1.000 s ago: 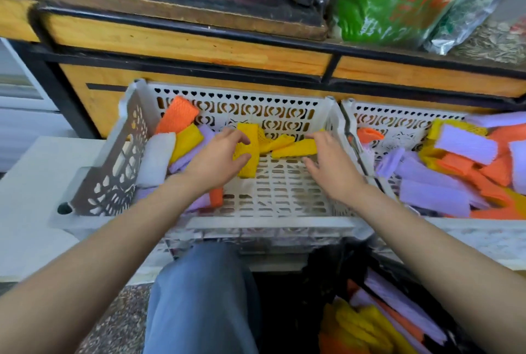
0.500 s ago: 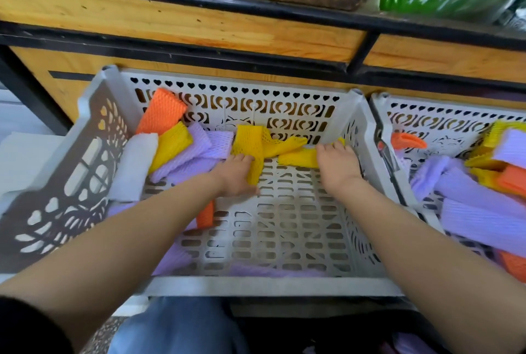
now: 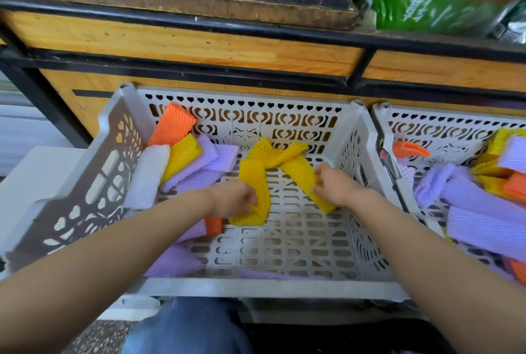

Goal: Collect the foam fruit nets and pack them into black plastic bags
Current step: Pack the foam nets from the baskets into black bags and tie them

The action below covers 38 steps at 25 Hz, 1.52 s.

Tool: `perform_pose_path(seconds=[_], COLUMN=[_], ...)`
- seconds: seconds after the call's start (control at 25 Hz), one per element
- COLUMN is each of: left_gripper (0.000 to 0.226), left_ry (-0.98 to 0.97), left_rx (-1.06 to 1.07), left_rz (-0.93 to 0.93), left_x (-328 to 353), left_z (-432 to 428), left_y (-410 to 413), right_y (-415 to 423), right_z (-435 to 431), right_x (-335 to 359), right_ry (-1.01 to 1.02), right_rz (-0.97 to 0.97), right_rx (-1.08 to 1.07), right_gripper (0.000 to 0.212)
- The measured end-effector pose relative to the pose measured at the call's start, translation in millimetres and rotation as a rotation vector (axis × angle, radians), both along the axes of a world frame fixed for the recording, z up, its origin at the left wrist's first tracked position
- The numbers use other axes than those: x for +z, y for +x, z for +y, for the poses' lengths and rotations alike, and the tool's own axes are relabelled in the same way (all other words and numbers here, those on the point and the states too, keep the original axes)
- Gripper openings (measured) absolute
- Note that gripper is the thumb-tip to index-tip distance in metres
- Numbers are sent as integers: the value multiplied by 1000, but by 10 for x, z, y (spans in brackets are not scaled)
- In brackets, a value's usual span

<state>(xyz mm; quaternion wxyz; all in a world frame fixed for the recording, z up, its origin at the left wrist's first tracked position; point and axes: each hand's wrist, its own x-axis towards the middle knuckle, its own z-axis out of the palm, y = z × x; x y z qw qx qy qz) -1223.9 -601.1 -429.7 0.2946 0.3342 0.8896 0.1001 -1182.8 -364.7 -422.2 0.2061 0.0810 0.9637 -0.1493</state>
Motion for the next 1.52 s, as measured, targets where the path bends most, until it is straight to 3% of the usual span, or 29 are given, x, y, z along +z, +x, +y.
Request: perform_pose_path(seconds=[0.08,0.2,0.28,0.4,0.48,0.56,0.68,0.76,0.84,0.96,1.12,1.2,1.4,1.48,1.52], left_gripper=[31,29,50,80,83,75,55,41,44,45,26,35,29,29,28], left_ry=[52,158,139,24,-27,-60,56,249,472,646,784,833,893,943,1006], left_rx=[11,215,372,454,474,475,485,523,615,694,733,776,973,1009,1027], left_rz=[-118,53,133,92,89,138,94,-37,-187,-197,-272,-304,-181,-287,-396], left_x=[23,20,-11,-116,-174,-177,-126,-19,178,488,691,701,623,649,674], left_z=[-68,-79,-55,-12,28,61,95,103,80,-23,-200,-299,-511,-469,-436], left_y=[112,115,68,60,80,86,44,27,45,117,320,368,227,233,244], right_y=[1,7,16,42,67,79,128,159,195,217,201,168,-16,-79,-96], right_z=[-53,-134,-159,-197,-229,-270,-309,-309,-363,-526,-807,-952,-1091,-1120,-1140], right_x=[-3,-69,-123,-136,-95,8,188,277,414,637,776,818,963,950,908], right_ry=[56,123,57,-44,15,135,259,89,-326,-756,-917,-979,-1439,-1391,-1204], right_rz=[-38,-49,-42,-55,-68,-17,170,329,452,496,452,413,243,182,216], right_rx=[7,8,-55,-96,-25,39,38,-26,-141,-221,-205,-209,-271,-236,-192], right_gripper=[50,62,74,80,66,38,18,15,8,5,12,13,21,22,22])
